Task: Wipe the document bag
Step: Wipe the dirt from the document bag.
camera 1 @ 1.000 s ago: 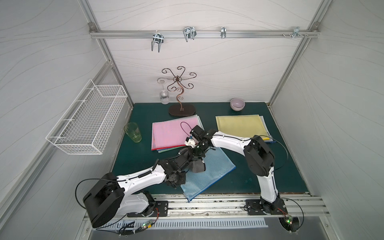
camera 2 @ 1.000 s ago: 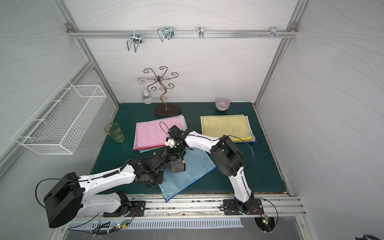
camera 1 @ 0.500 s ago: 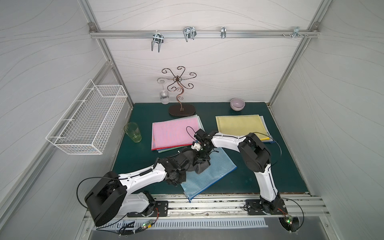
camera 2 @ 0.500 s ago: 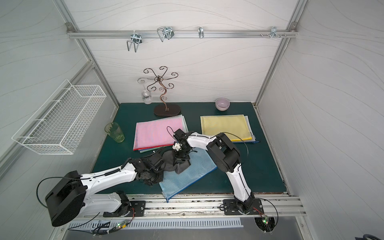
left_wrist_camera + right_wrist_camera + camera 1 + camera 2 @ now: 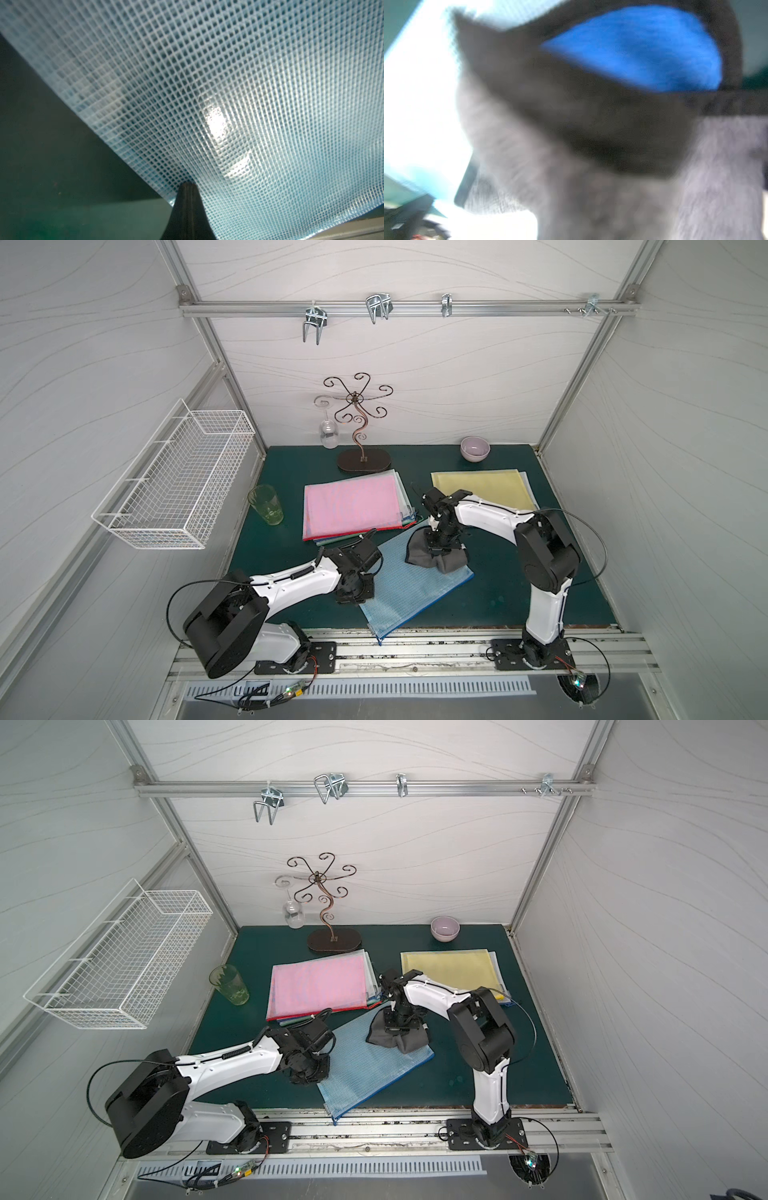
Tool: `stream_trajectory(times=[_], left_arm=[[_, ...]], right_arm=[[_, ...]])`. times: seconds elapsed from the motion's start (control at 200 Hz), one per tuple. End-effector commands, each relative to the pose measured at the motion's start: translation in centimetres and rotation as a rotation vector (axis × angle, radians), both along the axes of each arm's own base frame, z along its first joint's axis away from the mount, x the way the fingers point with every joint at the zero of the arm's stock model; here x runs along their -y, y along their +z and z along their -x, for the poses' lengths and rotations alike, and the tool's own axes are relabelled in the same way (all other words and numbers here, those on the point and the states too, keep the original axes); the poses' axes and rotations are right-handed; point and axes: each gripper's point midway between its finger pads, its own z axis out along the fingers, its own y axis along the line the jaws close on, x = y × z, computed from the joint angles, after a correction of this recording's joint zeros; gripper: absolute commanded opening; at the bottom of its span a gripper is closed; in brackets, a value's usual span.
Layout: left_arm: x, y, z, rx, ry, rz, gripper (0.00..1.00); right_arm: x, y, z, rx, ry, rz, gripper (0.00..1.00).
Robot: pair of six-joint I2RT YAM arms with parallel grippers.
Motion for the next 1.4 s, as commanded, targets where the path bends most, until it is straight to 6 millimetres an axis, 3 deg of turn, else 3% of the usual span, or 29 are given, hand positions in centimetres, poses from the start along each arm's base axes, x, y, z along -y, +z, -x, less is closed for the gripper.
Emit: stream_trajectory(times=[0.0, 0.125, 0.19, 0.25, 0.34, 0.43, 0.56, 0.66, 0.74, 0.83, 0.936, 1.066, 1.166, 1.206, 1.276, 1.336, 1.396], left_arm=[[-1.3, -2.7, 0.4, -0.001, -0.004, -0.048, 0.00], [-1.5, -2.3, 0.2, 0.013, 0.009, -0.035, 0.00], [-1.6, -2.3, 0.2, 0.013, 0.017, -0.032, 0.00], [-1.5, -2.3, 0.1, 0.012, 0.019, -0.025, 0.00], [-1.7, -2.2, 0.1, 0.015, 0.016, -0.029, 0.00], [-1.9, -2.2, 0.2, 0.015, 0.017, -0.031, 0.00], [-2.2, -2.4, 0.3, 0.014, 0.010, -0.039, 0.00], [-2.4, -2.5, 0.4, 0.017, 0.013, -0.040, 0.00], [-2.5, -2.6, 0.6, 0.016, 0.014, -0.039, 0.00], [-2.5, -2.3, 0.5, 0.023, 0.015, -0.033, 0.00], [-2.2, -1.7, 0.1, 0.049, 0.020, -0.016, 0.00], [-2.0, -0.9, -0.3, 0.069, 0.021, -0.003, 0.00], [-2.3, -0.8, 0.0, 0.070, 0.030, -0.008, 0.00], [-2.4, -0.7, 0.1, 0.072, 0.035, -0.008, 0.00], [-2.8, -0.6, 0.3, 0.072, 0.042, -0.014, 0.00], [-3.0, -0.5, 0.5, 0.077, 0.053, -0.016, 0.00], [-3.2, -0.5, 0.6, 0.081, 0.061, -0.014, 0.00]], right_arm=[[-2.9, 2.7, 4.3, -0.056, 0.233, -0.051, 0.00], [-8.3, 3.2, 10.4, -0.267, 0.371, -0.260, 0.00], [-10.2, 2.6, 12.1, -0.355, 0.359, -0.345, 0.00], [-11.2, 1.4, 13.0, -0.409, 0.349, -0.382, 0.00], [-10.7, -1.2, 13.2, -0.445, 0.297, -0.351, 0.00], [-8.0, -3.5, 12.3, -0.419, 0.229, -0.255, 0.00], [-0.2, -4.7, 8.1, -0.278, 0.054, -0.043, 0.00], [5.8, -2.7, 4.8, -0.122, -0.040, 0.109, 0.00], [7.7, -0.5, 3.3, -0.032, -0.028, 0.186, 0.00], [4.8, 1.9, 3.6, -0.005, 0.071, 0.109, 0.00], [-2.6, 3.8, 5.5, -0.082, 0.208, -0.100, 0.00], [-11.6, 4.2, 7.1, -0.162, 0.310, -0.298, 0.00], [-16.4, 3.0, 7.1, -0.198, 0.351, -0.363, 0.00], [-17.0, 1.8, 6.6, -0.213, 0.330, -0.349, 0.00], [-15.9, -0.3, 4.8, -0.206, 0.267, -0.292, 0.00], [-13.1, -1.6, 2.7, -0.185, 0.176, -0.239, 0.00], [-8.8, -2.4, 0.4, -0.152, 0.077, -0.167, 0.00]])
